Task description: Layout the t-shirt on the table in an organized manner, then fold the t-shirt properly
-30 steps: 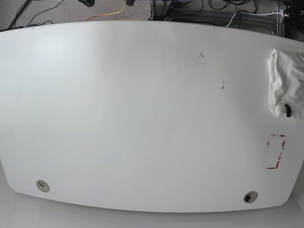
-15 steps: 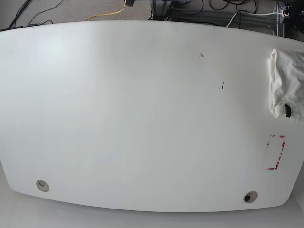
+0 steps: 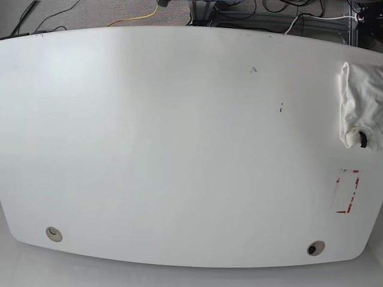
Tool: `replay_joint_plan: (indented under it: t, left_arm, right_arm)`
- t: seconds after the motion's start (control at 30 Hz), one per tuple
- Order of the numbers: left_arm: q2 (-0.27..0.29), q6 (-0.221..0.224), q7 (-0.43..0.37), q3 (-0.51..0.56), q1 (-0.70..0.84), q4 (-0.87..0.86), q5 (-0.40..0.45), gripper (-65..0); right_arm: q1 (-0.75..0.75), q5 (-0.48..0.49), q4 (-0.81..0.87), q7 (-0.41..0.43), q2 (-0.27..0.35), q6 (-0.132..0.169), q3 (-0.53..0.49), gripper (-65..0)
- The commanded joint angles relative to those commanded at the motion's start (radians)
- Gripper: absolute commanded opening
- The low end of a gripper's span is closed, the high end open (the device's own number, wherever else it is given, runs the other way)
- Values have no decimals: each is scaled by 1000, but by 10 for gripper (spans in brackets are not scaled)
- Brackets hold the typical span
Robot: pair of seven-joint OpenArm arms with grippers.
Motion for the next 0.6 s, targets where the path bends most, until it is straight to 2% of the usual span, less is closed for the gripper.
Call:
replay_joint_plan:
  t: [0.23,0.4,0.5,0.6]
  left_arm:
    - [0,0,-2,2,-161,-264,0,-325]
    - [-2,2,-2,-2,-219,-336,-2,-325]
    - [-2,8,3,-3,-278,-371,-2,-325]
    - [-3,57,2,-5,-322,-427,-2,-325]
  right_arm:
    - [126,-46,-149,3,-12,0,-5,-637]
    - [213,-46,-250,3,-9,0,-5,-637]
    - [261,-46,-305,3,-9,-28,-6,-637]
    - [298,-46,-347,3,-9,-58,-6,-637]
